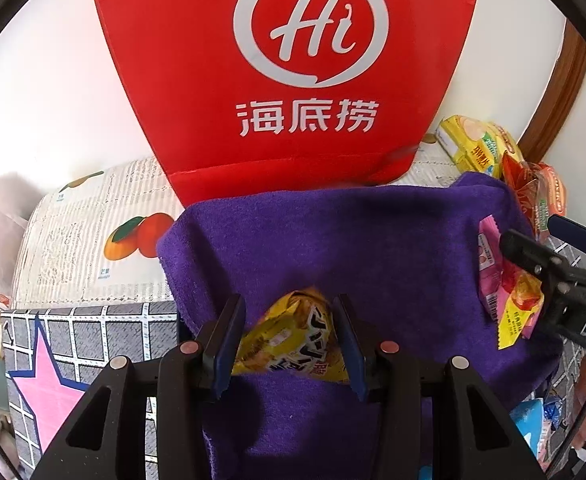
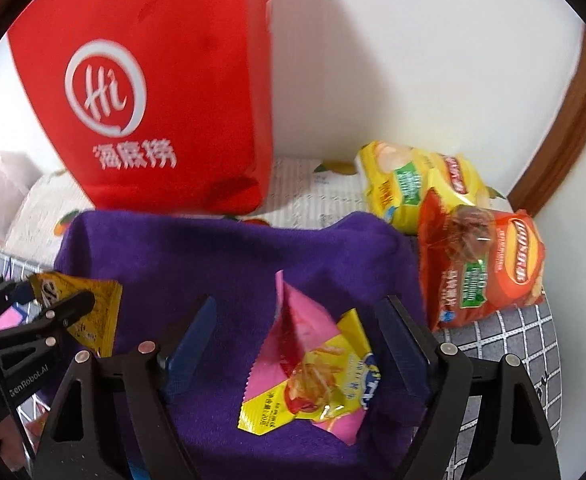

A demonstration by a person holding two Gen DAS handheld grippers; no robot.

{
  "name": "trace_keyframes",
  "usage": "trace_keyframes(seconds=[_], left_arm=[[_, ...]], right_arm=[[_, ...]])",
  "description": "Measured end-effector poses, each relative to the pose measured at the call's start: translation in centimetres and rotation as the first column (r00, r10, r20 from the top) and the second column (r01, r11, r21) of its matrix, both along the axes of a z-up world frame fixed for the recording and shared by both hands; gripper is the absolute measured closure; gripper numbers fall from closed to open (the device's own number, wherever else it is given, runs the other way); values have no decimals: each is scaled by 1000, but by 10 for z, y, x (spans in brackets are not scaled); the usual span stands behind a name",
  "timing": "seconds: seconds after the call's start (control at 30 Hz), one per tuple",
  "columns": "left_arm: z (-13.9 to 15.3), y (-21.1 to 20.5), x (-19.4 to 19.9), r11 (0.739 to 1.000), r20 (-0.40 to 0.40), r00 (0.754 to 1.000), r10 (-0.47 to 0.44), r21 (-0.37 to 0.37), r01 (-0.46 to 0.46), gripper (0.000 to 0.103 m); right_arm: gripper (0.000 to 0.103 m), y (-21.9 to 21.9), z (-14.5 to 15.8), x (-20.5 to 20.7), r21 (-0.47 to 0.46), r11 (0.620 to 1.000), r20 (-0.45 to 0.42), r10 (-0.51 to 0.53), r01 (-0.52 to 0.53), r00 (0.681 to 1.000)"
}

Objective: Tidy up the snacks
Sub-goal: 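Open the right gripper to drop the pink bag while the left releases the yellow pack onto the towel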

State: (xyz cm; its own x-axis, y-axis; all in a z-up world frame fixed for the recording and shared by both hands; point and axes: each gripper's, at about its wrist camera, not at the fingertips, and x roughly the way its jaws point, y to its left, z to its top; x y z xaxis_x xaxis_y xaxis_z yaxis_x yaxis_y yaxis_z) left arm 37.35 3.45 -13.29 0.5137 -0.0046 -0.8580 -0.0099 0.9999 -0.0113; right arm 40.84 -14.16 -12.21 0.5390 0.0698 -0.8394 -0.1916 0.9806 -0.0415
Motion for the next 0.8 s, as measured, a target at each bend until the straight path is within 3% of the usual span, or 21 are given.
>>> trace_keyframes(seconds=[0.17,0.37,0.6,0.8], left_arm=[[10,0,-4,999,32,999,-17,-28,18,41],[23,-5,-10,999,65,998,-26,-24,28,41],[39,-11,-18,999,101,994,-42,-16,44,41],[51,-18,-28,998,124,991,-56,-17,58,41]], right_arm=[[20,-6,13,-3,12,1000,38,-13,12,999],[20,-13,35,-8,81,997,47,-18,15,999],[20,-30,67,-32,59,997,137,-60,53,989],[21,-62,67,-66,103,992,123,-82,69,989]])
